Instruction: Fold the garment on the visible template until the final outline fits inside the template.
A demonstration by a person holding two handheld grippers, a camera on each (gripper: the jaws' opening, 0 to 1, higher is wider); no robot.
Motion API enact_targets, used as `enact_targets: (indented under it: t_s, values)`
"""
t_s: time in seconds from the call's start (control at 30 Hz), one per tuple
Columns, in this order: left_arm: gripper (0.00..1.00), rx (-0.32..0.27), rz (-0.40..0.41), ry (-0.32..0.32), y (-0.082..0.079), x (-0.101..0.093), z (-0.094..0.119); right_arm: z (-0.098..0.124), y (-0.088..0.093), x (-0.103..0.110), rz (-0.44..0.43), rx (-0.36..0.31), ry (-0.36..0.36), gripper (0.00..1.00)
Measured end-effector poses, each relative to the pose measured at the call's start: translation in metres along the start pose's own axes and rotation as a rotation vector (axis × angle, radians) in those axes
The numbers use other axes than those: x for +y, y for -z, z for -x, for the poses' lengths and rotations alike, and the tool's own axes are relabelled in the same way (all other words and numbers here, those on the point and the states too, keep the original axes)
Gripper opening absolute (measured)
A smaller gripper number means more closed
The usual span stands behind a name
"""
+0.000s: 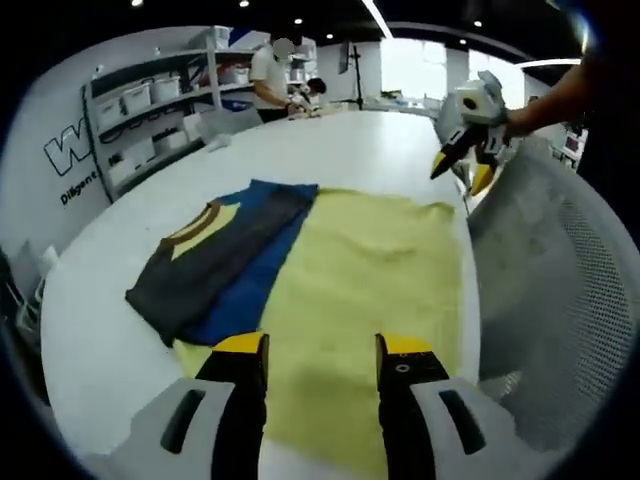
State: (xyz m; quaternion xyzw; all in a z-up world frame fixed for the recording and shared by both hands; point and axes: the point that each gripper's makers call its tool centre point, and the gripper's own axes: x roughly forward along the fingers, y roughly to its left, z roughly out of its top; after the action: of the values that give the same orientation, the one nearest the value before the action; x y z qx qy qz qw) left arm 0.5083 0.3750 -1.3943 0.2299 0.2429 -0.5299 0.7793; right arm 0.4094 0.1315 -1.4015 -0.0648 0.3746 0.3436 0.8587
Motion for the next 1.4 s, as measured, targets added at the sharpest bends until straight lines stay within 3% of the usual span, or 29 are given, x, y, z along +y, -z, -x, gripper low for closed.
enact_targets:
  t_s: [0.03, 0.2, 0.47, 0.73, 0.77, 0.87, 0.93, 1.0, 1.23, 1.33, 1.4]
  values:
    - [0.42, -0.006, -0.041, 0.008, 0.002, -0.004, 0.003, -0.001, 0.002, 0.001, 0.007, 0.009, -0.003, 0.4]
    - [0.43, 0.02, -0.074, 0.04, 0.022, -0.021, 0.016, -0.006, 0.009, 0.001, 0.023, 0.052, -0.016, 0.31]
    - [0.42, 0.042, -0.058, 0.085, 0.05, -0.041, 0.034, -0.016, 0.021, 0.004, 0.049, 0.126, -0.034, 0.26]
    - [0.35, 0.138, -0.087, 0.094, 0.082, -0.046, 0.035, -0.018, 0.032, -0.003, 0.128, 0.191, -0.008, 0.14]
    - [0.32, 0.117, -0.105, 0.111, 0.08, -0.048, 0.035, -0.018, 0.033, -0.004, 0.135, 0.202, -0.005, 0.13]
    - [0.27, 0.124, -0.061, 0.118, 0.081, -0.048, 0.037, -0.018, 0.037, -0.006, 0.161, 0.224, -0.004, 0.09]
    - [0.23, 0.132, -0.053, 0.118, 0.081, -0.048, 0.037, -0.017, 0.04, -0.011, 0.219, 0.252, 0.01, 0.0]
    - [0.15, 0.15, -0.038, 0.118, 0.084, -0.046, 0.037, -0.017, 0.046, -0.011, 0.241, 0.276, 0.012, 0.0]
    - [0.07, 0.169, 0.059, 0.111, 0.086, -0.045, 0.038, -0.015, 0.041, -0.011, 0.213, 0.252, 0.0, 0.0]
    - [0.05, 0.169, 0.084, 0.12, 0.084, -0.047, 0.041, -0.018, 0.035, -0.011, 0.189, 0.218, 0.01, 0.22]
    - [0.05, 0.166, 0.078, 0.126, 0.084, -0.048, 0.042, -0.02, 0.035, -0.011, 0.169, 0.216, 0.001, 0.24]
